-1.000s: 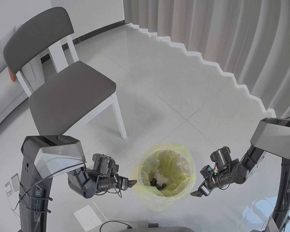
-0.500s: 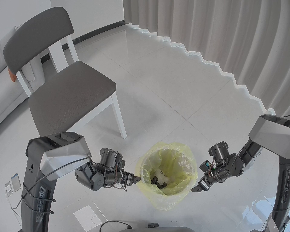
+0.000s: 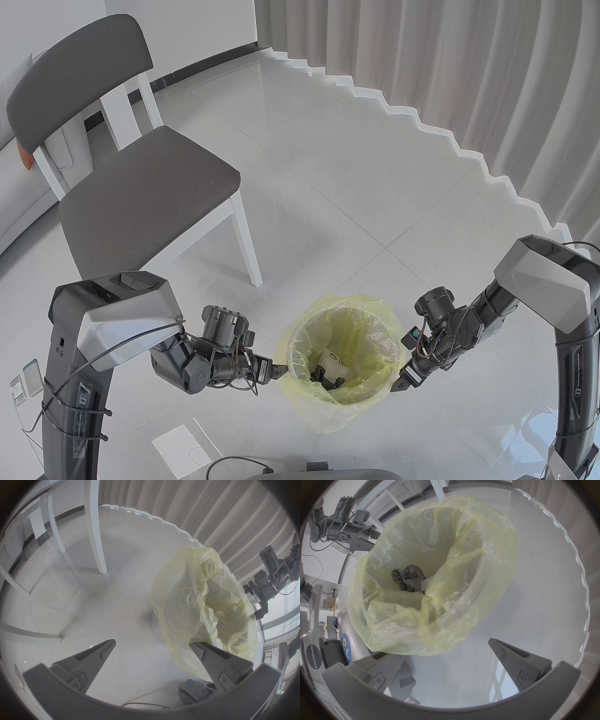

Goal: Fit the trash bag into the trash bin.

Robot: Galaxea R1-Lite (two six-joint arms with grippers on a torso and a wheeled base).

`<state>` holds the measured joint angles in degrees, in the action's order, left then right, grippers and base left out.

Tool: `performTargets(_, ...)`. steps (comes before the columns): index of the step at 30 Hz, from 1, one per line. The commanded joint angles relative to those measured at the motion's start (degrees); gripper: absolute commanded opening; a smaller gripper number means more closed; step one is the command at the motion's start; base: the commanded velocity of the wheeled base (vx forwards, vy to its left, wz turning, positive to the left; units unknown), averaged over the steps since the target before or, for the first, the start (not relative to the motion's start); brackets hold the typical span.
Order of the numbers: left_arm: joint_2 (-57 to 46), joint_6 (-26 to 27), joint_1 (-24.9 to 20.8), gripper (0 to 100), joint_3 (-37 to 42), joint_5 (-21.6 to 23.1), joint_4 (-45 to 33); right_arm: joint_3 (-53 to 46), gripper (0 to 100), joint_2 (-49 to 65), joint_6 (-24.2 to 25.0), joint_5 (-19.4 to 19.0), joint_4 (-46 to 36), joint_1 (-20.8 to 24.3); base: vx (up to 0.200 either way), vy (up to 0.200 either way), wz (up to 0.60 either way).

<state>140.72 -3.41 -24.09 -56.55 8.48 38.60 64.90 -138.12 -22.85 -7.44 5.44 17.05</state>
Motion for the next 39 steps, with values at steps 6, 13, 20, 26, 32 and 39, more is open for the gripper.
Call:
performTargets(6, 0.4, 0.5, 0.8, 100, 0.0, 0.1, -0.3, 7.0, 100, -3.7, -0.1, 0.1, -7.9, -1.1, 0.000, 0.000, 0.00)
performTargets(13, -2.3, -0.1, 3.3, 100, 4.0, 2.0, 1.2, 1.7, 100, 1.7, -1.1, -0.2, -7.3, -3.7, 0.000, 0.000, 0.00)
performTargets(20, -7.4, -0.9, 6.2, 100, 11.7, 5.2, 8.6, -3.6, 100, 10.5, -2.0, -0.7, -6.9, -6.2, 0.000, 0.000, 0.00)
performTargets(26, -7.9, -2.7, 6.9, 100, 13.7, 6.2, 12.3, -7.6, 100, 16.2, -1.8, -0.7, -5.8, -7.4, 0.000, 0.000, 0.00)
performTargets(32, -9.2, -2.8, 7.9, 100, 14.8, 6.3, 14.2, -12.0, 100, 21.5, -1.1, -0.6, -1.1, -7.8, 0.000, 0.000, 0.00)
performTargets(39, -10.4, -2.8, 7.5, 100, 19.7, 6.2, 19.4, -11.2, 100, 15.3, 3.9, -0.5, 13.3, -6.2, 0.000, 0.000, 0.00)
